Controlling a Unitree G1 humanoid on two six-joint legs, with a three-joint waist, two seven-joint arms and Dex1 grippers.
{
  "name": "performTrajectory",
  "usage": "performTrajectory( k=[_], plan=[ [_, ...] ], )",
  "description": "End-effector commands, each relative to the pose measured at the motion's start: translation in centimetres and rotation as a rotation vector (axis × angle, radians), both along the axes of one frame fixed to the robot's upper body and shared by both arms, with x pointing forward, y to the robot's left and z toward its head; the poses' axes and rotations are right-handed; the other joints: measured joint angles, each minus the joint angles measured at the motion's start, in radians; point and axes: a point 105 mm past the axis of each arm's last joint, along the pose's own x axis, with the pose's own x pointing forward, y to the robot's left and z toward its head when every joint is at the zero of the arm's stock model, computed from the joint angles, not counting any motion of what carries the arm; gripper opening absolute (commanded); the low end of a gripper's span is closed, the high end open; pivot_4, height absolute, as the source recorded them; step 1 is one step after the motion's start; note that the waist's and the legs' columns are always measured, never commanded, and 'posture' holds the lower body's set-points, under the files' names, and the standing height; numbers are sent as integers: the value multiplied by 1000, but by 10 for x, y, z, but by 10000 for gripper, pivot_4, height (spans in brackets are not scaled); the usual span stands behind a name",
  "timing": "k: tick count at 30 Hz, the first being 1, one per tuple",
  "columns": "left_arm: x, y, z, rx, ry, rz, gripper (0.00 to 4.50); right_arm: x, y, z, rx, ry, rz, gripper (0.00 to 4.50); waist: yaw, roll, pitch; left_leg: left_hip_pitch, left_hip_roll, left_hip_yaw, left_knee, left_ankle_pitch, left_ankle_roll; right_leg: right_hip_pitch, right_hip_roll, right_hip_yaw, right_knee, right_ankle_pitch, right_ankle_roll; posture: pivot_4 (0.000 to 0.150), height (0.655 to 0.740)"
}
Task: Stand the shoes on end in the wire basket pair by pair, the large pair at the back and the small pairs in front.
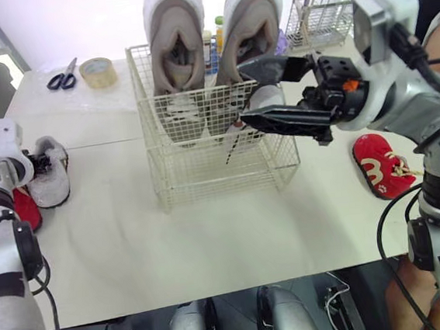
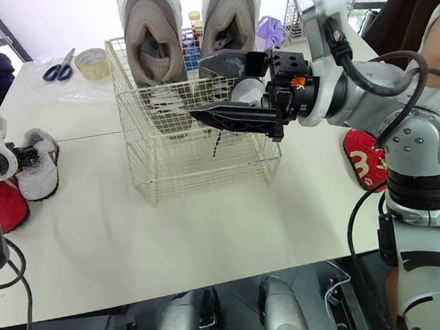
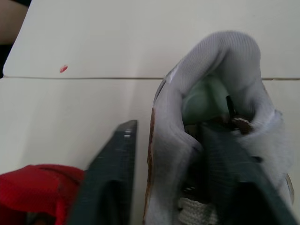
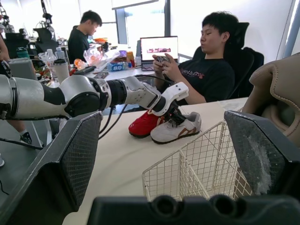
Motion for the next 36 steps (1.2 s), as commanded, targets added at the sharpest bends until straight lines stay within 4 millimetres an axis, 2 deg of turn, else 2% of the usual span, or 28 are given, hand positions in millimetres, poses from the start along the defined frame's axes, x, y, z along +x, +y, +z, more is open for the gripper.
performTrajectory(
  k=[1,6,7,10,12,13,14,16,18,20,24,29,32,36],
  plan=[
    [-8,7,-11,-5,35,34,882,-7,-2,12,3,-76,-19,45000,-1,0,0,0,0,0,0,0,0,0,0,0,0,0,0,1500,7400],
    [-8,8,-11,-37,17,44,330,-6,-3,12,2,-78,-32,45000,-1,0,0,0,0,0,0,0,0,0,0,0,0,0,0,1500,7400],
    [-4,6,-1,-64,-39,42,330,-6,-3,12,1,-80,-37,45000,-1,0,0,0,0,0,0,0,0,0,0,0,0,0,0,1500,7400],
    [13,-5,48,-131,-259,1,330,-4,-3,12,-1,-83,-46,45000,2,0,0,0,0,0,0,0,0,0,0,0,0,0,0,1500,7400],
    [21,-12,98,-168,-470,-16,330,-4,-4,11,-4,-84,-51,45000,7,-5,1,-1,0,0,1,0,0,0,0,-1,0,0,0,1500,7400],
    [22,-14,116,-183,-548,-20,330,-4,-4,11,-5,-85,-53,45000,8,-7,0,-2,0,0,1,0,0,0,0,-1,0,0,0,1500,7400],
    [22,-21,145,-190,-671,-60,330,-3,-5,11,-5,-84,-55,45000,8,-10,0,-2,0,-2,1,0,0,0,0,-2,0,0,0,1500,7400],
    [16,-33,187,-194,-864,-110,330,-2,-5,12,-4,-84,-59,45000,6,-12,0,-2,0,-2,1,0,0,0,0,-1,-1,0,0,1500,7400],
    [6,-46,215,-213,-1009,-150,330,-1,-6,13,-3,-83,-63,45000,1,-12,0,-2,-1,-2,1,0,1,1,-1,-1,-1,0,0,1500,7400],
    [-15,-67,239,-219,-1167,-206,330,1,-9,13,-4,-79,-70,45000,-1,-11,0,-1,-1,-2,1,0,1,1,-1,0,-1,0,0,1500,7400],
    [-59,-107,254,-260,-1361,-289,330,3,-20,12,-40,-55,-87,45000,-2,-11,0,0,-1,-2,1,0,0,1,-1,0,0,0,0,1500,7400],
    [-102,-155,253,-303,-1481,-366,330,8,-36,5,-106,-26,-123,45000,2,-11,0,0,0,-3,4,0,0,2,-1,0,1,0,0,1500,7400],
    [-120,-180,254,-255,-1518,-418,330,11,-38,5,-115,-25,-128,45000,5,-11,0,0,0,-4,6,0,0,4,-1,-1,0,1,0,1500,7400],
    [-126,-196,247,-270,-1525,-453,330,14,-36,5,-114,-27,-124,45000,8,-11,0,1,0,-5,9,0,0,5,-1,-1,2,1,-1,1500,7400]
  ],
)
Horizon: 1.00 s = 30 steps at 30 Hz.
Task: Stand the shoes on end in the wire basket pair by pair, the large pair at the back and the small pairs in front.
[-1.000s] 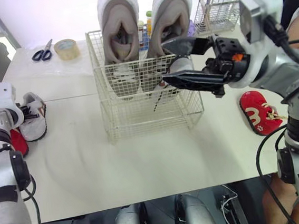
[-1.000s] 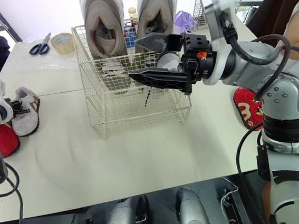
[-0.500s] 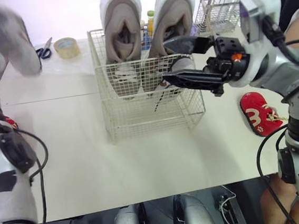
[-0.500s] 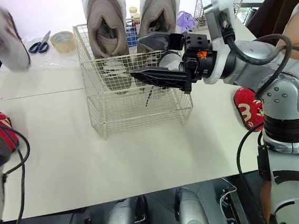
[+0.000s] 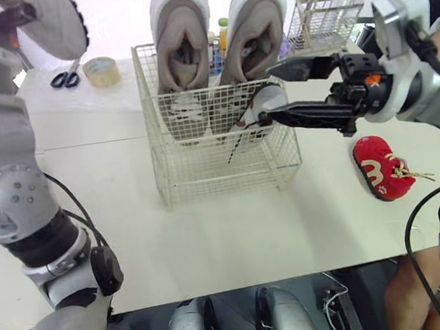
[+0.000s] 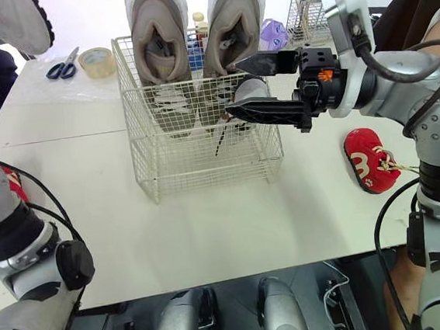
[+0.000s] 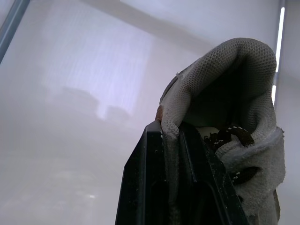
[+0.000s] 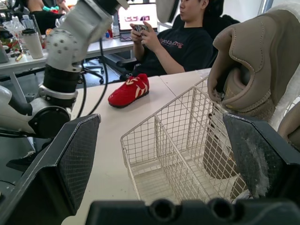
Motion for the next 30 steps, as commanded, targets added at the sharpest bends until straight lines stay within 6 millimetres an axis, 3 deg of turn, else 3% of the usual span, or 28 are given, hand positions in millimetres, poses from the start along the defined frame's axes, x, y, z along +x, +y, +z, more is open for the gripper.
performTrajectory(
  k=[1,11,30],
  plan=[
    [-10,-18,-7,27,-30,-32,330,-4,1,12,6,-61,12,45000,1,0,0,0,0,0,1,0,0,0,0,0,0,0,0,1500,7400],
    [10,-62,-71,170,36,-58,330,-7,7,14,-10,-63,27,45000,20,1,0,-1,1,0,3,-1,1,0,1,0,0,1,-1,1500,7400],
    [48,-110,-141,225,17,-54,330,-16,11,16,-14,-67,6,45000,20,2,-1,-1,1,0,5,-2,4,1,0,-1,0,1,-2,1500,7400]
  ],
)
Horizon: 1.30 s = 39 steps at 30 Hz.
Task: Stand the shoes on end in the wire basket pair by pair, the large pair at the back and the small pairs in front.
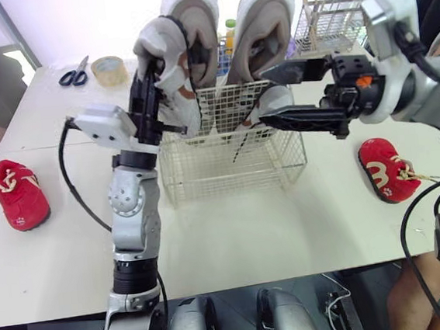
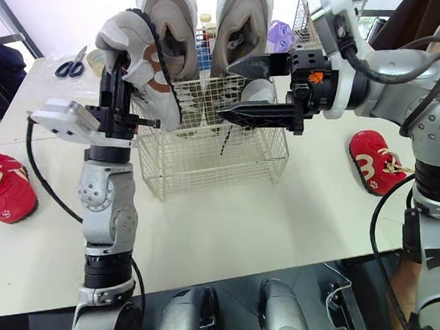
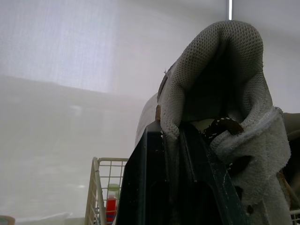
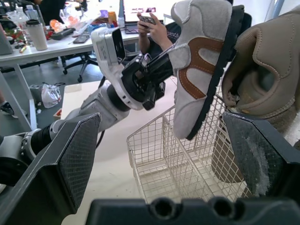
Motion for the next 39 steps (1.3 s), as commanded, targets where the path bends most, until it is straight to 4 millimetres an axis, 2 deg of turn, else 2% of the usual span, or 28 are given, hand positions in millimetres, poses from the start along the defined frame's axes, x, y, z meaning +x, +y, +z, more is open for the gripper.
performTrajectory(
  k=[1,7,13,20,24,28,30,32,36,39],
  plan=[
    [0,-15,-4,45,-52,-11,330,-11,-1,15,17,-63,13,45000,0,0,0,0,0,0,0,0,0,0,0,0,0,0,0,1500,7400],
    [1,-27,-26,140,-96,39,330,-13,-3,15,20,-57,1,45000,1,1,-1,0,-1,0,0,-1,2,0,-2,-2,0,0,0,1500,7400],
    [-1,-35,-50,184,-74,47,330,-15,-2,14,25,-56,-1,45000,4,11,-6,1,-4,0,1,-7,12,2,-8,-4,-1,0,0,1500,7400],
    [4,-19,-80,165,37,115,330,-17,2,17,36,-63,5,45000,-2,19,-12,1,-5,-1,2,-8,13,4,-9,-4,-3,0,0,1500,7400],
    [4,-14,-84,137,72,127,15334,-18,5,18,33,-67,14,45000,-3,28,-18,2,-4,-1,1,-8,13,4,-8,-4,-2,1,0,1500,7400],
    [5,1,-85,99,111,166,35703,-16,6,17,45,-50,15,45000,-7,30,-19,3,-4,-1,1,-8,13,4,-7,-4,-1,1,0,1500,7400],
    [2,7,-79,101,99,180,44030,-14,6,14,42,-48,14,45000,-10,31,-20,3,-4,-1,1,-8,13,4,-7,-4,-1,0,0,1500,7400],
    [-1,13,-72,99,82,190,44812,-13,6,15,45,-50,15,45000,-16,31,-20,3,-3,-1,1,-8,13,3,-7,-4,-1,0,0,1500,7400],
    [-18,39,-38,114,4,242,44812,-11,9,14,66,-39,38,45000,-30,31,-19,2,-3,-1,0,-8,13,3,-6,-4,-1,0,0,1500,7400],
    [-29,50,-34,155,24,233,44812,-7,11,9,69,-22,57,45000,-30,31,-19,0,-2,-1,0,-8,13,0,-6,-4,-1,0,0,1500,7400]
  ],
)
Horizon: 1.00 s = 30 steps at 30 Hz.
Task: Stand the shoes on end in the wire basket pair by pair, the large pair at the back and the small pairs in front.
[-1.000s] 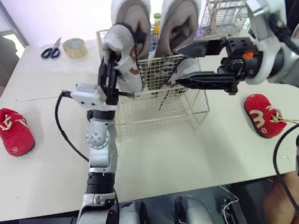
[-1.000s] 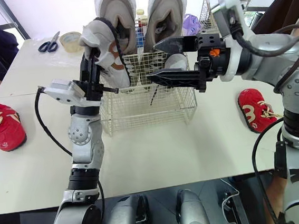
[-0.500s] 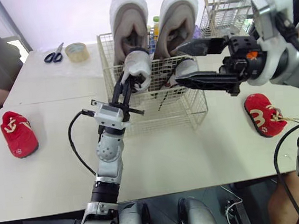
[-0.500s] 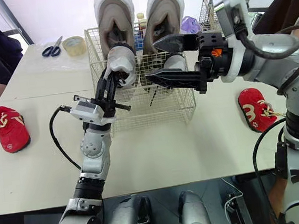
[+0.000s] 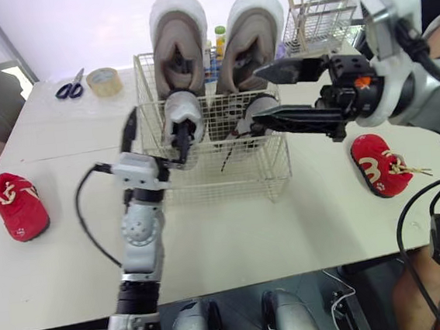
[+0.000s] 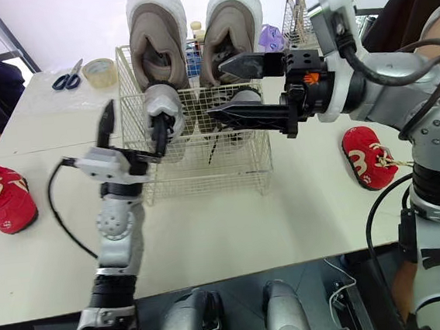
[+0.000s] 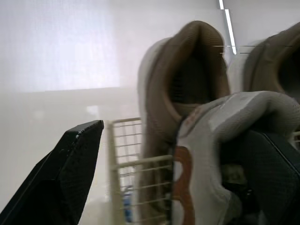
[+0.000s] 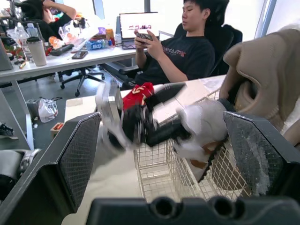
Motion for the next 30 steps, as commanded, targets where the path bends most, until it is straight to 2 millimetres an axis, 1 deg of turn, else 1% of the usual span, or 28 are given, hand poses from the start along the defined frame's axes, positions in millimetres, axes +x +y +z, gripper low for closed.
performTrajectory(
  k=[1,6,9,11,13,14,17,18,21,23,25,26,29,30],
  plan=[
    [-20,17,12,18,0,-16,44812,-1,4,5,19,-32,51,45000,1,0,0,0,0,0,0,0,0,0,0,0,0,0,0,1500,7400],
    [-37,31,5,99,69,-33,44812,4,10,2,15,-42,101,45000,9,0,0,-1,-2,1,0,0,0,0,-1,0,-2,0,0,1500,7400],
    [-40,35,0,129,128,-57,44812,10,13,5,44,-51,115,45000,7,0,0,-1,-2,1,1,-1,0,0,-2,1,-3,-1,-1,1500,7400],
    [-39,36,2,116,138,-66,44812,12,15,5,49,-50,125,45000,8,0,0,-1,-2,1,1,-1,0,0,-2,1,-3,-1,-1,1500,7400],
    [-39,26,2,137,149,-117,44812,11,17,1,32,-54,137,45000,8,0,1,-1,-2,1,0,0,0,0,-2,1,-3,0,0,1500,7400],
    [-40,25,3,137,152,-127,44812,9,17,0,34,-53,143,45000,7,0,1,-1,-2,1,0,0,-1,0,-2,1,-3,0,0,1500,7400],
    [-45,34,11,76,188,-140,44812,7,16,4,59,-49,154,45000,5,-1,1,-1,-2,2,0,1,-3,0,-2,1,-3,0,0,1500,7400],
    [-47,41,14,54,207,-142,44812,5,15,5,58,-54,156,45000,4,-1,1,-1,-2,2,0,1,-3,0,-2,1,-3,0,0,1500,7400],
    [-54,67,34,-10,216,-111,44812,4,8,13,75,-61,152,45000,4,-1,1,-1,-1,1,0,1,-3,-1,-1,1,-2,0,0,1500,7400],
    [-59,90,49,-36,234,-55,44812,5,3,17,74,-74,145,45000,4,-1,1,-1,-1,1,0,1,-3,-1,-1,1,-2,0,0,1500,7400],
    [-64,122,60,-66,278,52,44812,6,0,19,72,-77,144,45000,3,-2,2,-1,-1,1,0,1,-3,-1,-1,1,-2,0,0,1500,7400],
    [-67,134,62,-84,307,86,44812,6,-2,19,69,-76,147,45000,2,-2,2,-1,-1,1,0,1,-4,-1,-1,1,-2,0,0,1500,7400],
    [-73,197,74,-224,381,294,44812,9,-4,18,64,-75,152,45000,4,-1,2,-1,-2,1,-1,2,-6,-1,-1,1,-2,-1,1,1500,7400],
    [-72,218,74,-257,447,372,44812,10,-3,17,63,-75,156,45000,5,-2,3,-1,-2,1,-1,3,-7,-1,0,1,-2,-1,1,1500,7400]
  ],
)
